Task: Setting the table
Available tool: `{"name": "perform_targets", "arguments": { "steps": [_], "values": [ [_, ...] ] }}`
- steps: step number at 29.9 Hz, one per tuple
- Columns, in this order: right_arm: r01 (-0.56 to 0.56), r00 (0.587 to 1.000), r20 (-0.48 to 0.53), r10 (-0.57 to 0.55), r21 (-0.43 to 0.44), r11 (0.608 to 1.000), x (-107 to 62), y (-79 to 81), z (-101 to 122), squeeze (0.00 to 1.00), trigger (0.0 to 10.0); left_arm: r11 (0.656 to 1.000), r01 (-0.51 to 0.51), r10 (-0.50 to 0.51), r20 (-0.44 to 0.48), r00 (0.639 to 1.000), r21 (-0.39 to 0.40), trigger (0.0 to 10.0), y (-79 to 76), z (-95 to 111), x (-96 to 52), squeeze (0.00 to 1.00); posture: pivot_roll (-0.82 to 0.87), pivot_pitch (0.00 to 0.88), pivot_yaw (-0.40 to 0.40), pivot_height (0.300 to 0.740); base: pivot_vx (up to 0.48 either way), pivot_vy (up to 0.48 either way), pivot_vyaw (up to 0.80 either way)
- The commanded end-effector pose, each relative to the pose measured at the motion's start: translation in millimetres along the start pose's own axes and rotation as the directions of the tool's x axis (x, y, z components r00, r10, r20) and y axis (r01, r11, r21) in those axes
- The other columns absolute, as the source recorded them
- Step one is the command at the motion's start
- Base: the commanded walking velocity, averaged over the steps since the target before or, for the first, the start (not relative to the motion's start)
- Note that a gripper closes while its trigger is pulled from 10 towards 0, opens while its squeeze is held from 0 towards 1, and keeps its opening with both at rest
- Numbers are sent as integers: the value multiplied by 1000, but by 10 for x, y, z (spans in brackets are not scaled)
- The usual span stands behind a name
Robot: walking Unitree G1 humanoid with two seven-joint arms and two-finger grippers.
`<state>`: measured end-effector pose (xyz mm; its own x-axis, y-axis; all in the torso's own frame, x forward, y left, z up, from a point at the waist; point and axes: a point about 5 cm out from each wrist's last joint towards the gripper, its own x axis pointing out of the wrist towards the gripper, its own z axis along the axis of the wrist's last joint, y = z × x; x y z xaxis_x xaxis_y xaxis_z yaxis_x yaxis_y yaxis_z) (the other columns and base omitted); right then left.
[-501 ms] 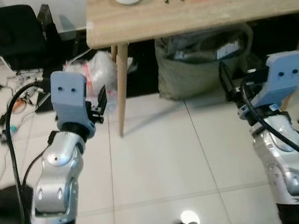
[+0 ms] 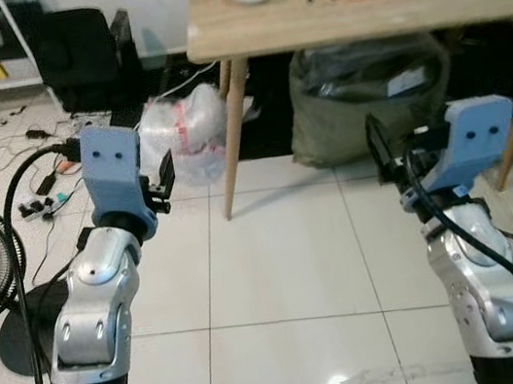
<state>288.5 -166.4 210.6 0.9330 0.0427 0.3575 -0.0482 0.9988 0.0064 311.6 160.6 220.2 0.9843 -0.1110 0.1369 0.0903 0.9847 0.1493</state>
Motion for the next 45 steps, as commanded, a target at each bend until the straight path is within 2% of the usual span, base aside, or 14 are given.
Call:
{"name": "perform_targets", "arguments": {
  "steps": [1, 18, 45],
  "values": [
    [-1, 1000, -6, 1, 2, 1000, -4, 7, -7, 0, 10000, 1000, -11, 11, -5, 1000, 9, 10000, 15, -16, 4, 0, -110, 58, 72, 740, 480, 0, 0],
    [35, 999, -12, -35, 35, 999, -8, -45, -18, 0, 10000, 999, 21, -21, 7, 1000, 29, 10000, -29, -20, 5, 0, -111, 59, 76, 740, 480, 0, -728],
    [49, 999, -9, -48, 41, 998, 7, -61, -11, 0, 10000, 983, 179, -181, 57, 982, 29, 10000, -199, 46, 12, 0, -118, 56, 84, 740, 480, 0, -777]
  ]
}}
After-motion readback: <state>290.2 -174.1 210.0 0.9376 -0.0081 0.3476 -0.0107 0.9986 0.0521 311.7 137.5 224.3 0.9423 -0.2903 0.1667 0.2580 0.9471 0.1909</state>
